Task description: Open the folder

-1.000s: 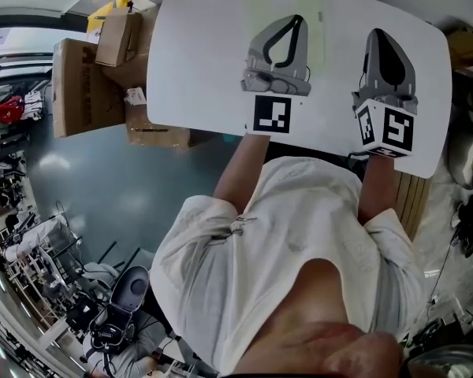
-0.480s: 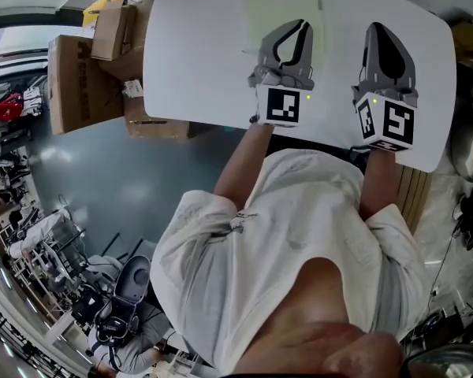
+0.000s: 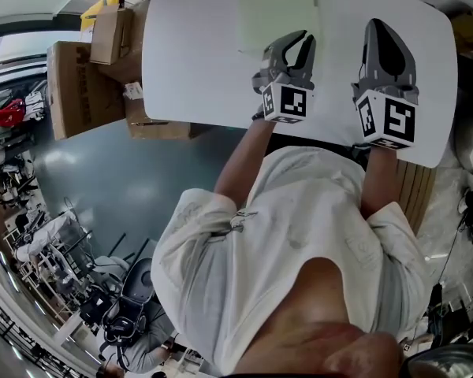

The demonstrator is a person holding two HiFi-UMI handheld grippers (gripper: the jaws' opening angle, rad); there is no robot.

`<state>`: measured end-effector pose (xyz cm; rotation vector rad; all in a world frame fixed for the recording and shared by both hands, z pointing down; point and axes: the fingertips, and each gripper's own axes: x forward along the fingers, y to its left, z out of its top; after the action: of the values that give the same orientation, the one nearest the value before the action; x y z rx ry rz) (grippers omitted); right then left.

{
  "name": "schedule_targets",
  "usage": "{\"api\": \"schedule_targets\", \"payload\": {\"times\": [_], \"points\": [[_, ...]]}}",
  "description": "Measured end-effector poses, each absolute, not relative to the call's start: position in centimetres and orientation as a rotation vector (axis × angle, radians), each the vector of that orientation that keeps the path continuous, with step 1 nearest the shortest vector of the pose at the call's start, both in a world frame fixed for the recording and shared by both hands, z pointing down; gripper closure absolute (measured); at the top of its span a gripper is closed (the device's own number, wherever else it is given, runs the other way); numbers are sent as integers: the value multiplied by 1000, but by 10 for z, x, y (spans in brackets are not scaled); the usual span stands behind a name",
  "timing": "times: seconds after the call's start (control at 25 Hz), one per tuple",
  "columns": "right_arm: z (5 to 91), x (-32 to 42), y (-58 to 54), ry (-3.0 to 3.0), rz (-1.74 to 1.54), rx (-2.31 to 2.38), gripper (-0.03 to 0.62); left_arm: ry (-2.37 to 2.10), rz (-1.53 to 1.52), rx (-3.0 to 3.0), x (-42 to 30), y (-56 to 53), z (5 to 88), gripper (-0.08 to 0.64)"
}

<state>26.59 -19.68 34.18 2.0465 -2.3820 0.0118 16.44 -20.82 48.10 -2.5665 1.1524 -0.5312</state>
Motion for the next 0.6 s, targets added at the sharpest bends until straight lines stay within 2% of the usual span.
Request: {"api": "schedule_targets", "payload": {"times": [0.6], "points": [[350, 270, -197, -2367, 16, 2063, 592, 910, -818, -2511, 179, -199, 561, 426]]}}
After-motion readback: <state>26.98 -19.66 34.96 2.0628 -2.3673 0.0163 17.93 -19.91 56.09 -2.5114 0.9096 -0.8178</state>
